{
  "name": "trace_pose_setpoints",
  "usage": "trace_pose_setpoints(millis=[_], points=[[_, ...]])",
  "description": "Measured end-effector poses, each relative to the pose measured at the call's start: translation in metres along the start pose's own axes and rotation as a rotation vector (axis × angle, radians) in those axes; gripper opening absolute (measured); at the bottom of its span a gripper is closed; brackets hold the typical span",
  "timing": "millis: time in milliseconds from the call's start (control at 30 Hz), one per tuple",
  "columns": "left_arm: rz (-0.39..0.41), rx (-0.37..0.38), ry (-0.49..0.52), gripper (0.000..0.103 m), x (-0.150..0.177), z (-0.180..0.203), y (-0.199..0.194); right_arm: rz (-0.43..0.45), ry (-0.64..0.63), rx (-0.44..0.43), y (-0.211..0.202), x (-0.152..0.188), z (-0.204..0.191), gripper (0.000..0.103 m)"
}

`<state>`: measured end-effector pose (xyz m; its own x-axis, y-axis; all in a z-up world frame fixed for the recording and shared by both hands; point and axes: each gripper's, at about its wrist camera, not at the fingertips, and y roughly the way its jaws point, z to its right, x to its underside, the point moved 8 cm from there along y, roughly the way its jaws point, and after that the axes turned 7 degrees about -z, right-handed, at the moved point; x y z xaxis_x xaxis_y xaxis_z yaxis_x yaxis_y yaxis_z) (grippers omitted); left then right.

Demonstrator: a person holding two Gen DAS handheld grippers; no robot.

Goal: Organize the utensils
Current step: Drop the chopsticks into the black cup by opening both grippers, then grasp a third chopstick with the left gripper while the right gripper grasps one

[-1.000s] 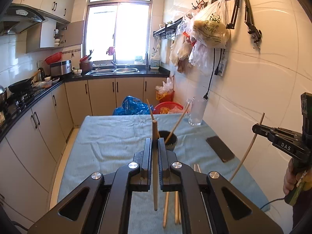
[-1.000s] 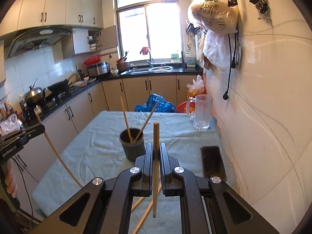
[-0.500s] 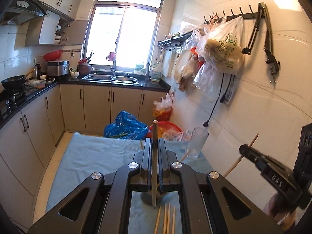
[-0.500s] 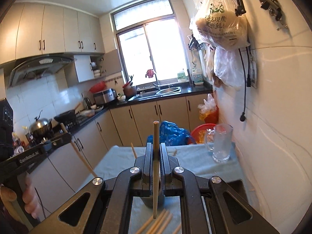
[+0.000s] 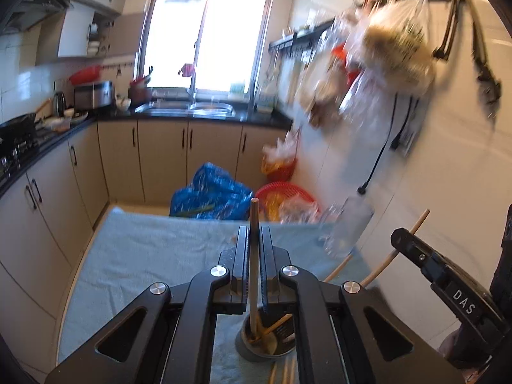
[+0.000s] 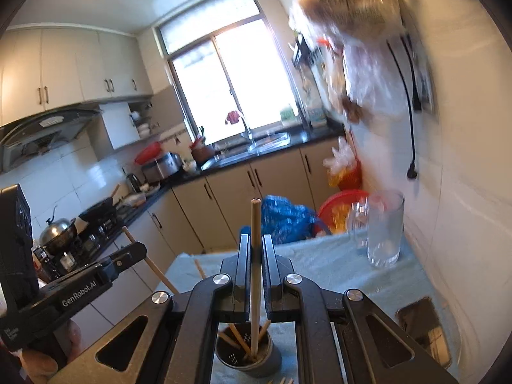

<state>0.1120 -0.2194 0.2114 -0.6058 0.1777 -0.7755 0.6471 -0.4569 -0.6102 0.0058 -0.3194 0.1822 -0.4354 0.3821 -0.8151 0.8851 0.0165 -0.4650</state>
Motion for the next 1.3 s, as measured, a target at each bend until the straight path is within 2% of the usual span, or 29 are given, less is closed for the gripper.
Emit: trace_pose_setpoints(millis=[100,300,367,400,433,467,533,733,967,1200,1300], points=[[-0.039,-0.005,-0.014,0.005,0.012,-0.009,0.016,-0.057,0.006,0.012,0.022,0.013,0.01,0.007],[-0.064,0.004,-0.042,0.007,0.023,-0.02,0.017,-0.124,0.06,0.006,0.045,0.027,0.027,0.008],[-0.061,0.003,-0.05,0.012,0.024,-0.022,0.011,-0.123,0.068,0.008,0.046,0.027,0.032,0.017],[-0.057,0.002,-0.055,0.019,0.024,-0.024,0.008,-0.12,0.07,0.006,0.044,0.027,0.033,0.021],[-0.048,0.001,-0.059,0.027,0.025,-0.025,0.002,-0.117,0.071,0.007,0.042,0.027,0.033,0.03],[-0.04,-0.003,-0.061,0.029,0.025,-0.026,-0.002,-0.112,0.072,0.009,0.04,0.025,0.032,0.035],[-0.018,-0.023,-0.059,0.031,0.026,-0.029,-0.016,-0.102,0.07,0.01,0.033,0.023,0.031,0.038],[0.029,-0.048,-0.051,0.043,0.036,-0.036,-0.061,-0.082,0.068,0.013,-0.002,0.02,0.025,0.048],[0.042,-0.078,-0.014,0.05,0.075,-0.046,-0.107,-0.077,0.001,0.055,-0.063,0.031,0.023,0.058],[-0.077,-0.049,0.032,0.051,0.142,-0.048,-0.107,-0.14,-0.111,0.136,-0.129,0.057,0.039,0.061],[-0.154,-0.022,0.053,0.051,0.175,-0.045,-0.093,-0.174,-0.189,0.213,-0.159,0.071,0.054,0.068]])
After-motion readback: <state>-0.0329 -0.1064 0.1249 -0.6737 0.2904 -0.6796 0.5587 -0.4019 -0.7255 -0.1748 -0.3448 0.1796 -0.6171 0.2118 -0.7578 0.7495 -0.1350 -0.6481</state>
